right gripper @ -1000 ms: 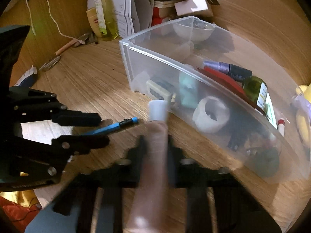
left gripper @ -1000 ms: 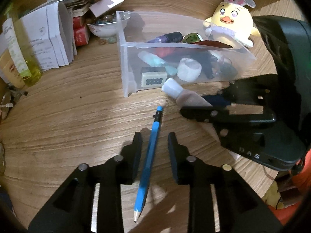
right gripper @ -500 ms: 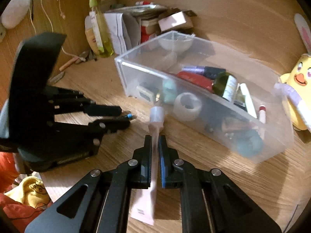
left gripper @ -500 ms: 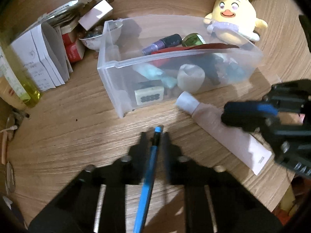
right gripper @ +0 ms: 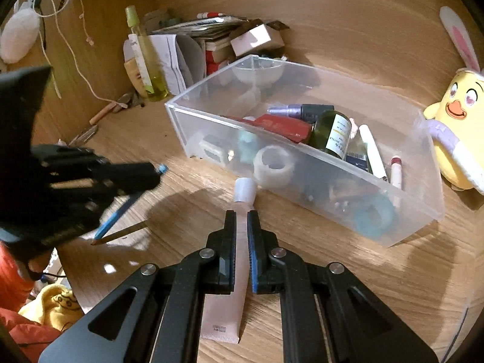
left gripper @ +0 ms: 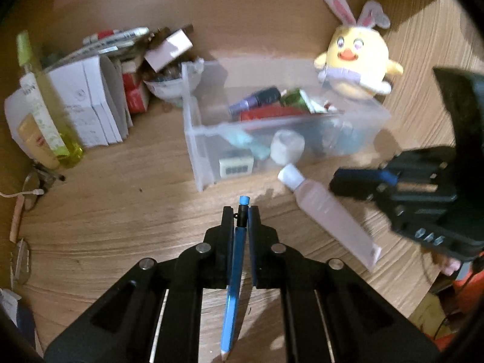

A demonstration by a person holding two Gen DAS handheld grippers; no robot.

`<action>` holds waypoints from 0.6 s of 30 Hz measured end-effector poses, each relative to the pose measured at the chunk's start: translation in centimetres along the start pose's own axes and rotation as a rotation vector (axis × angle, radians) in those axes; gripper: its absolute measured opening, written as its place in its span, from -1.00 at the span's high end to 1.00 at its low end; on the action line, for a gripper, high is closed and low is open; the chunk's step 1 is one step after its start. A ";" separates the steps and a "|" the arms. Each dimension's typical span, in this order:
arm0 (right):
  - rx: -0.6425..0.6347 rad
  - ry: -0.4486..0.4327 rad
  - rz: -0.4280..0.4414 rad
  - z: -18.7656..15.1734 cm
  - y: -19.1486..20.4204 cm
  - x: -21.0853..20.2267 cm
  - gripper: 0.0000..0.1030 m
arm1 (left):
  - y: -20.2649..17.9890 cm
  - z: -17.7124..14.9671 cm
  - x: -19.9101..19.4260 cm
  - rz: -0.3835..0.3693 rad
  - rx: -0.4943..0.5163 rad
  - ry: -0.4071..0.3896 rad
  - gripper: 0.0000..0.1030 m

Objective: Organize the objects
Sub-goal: 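Grasp the pink tube with the right tool while the left tool holds the pencil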

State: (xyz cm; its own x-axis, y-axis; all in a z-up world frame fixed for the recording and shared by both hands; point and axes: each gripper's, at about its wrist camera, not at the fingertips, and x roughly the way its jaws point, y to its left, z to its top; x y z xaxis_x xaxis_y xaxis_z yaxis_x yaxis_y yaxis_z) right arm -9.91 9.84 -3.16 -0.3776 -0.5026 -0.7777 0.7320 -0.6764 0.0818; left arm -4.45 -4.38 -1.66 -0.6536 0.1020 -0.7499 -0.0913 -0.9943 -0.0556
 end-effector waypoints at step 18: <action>-0.038 0.070 -0.079 1.2 1.0 5.1 0.57 | 0.7 1.7 -5.5 -0.018 -0.024 -0.158 0.90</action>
State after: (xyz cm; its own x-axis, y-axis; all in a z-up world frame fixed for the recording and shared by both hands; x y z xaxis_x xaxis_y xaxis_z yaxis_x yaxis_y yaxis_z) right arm -11.81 5.99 -6.25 -0.3953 -0.4083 -0.8228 0.7228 -0.6910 -0.0043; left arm -2.21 -5.59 3.61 -0.7621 0.1213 -0.6360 -0.0868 -0.9926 -0.0853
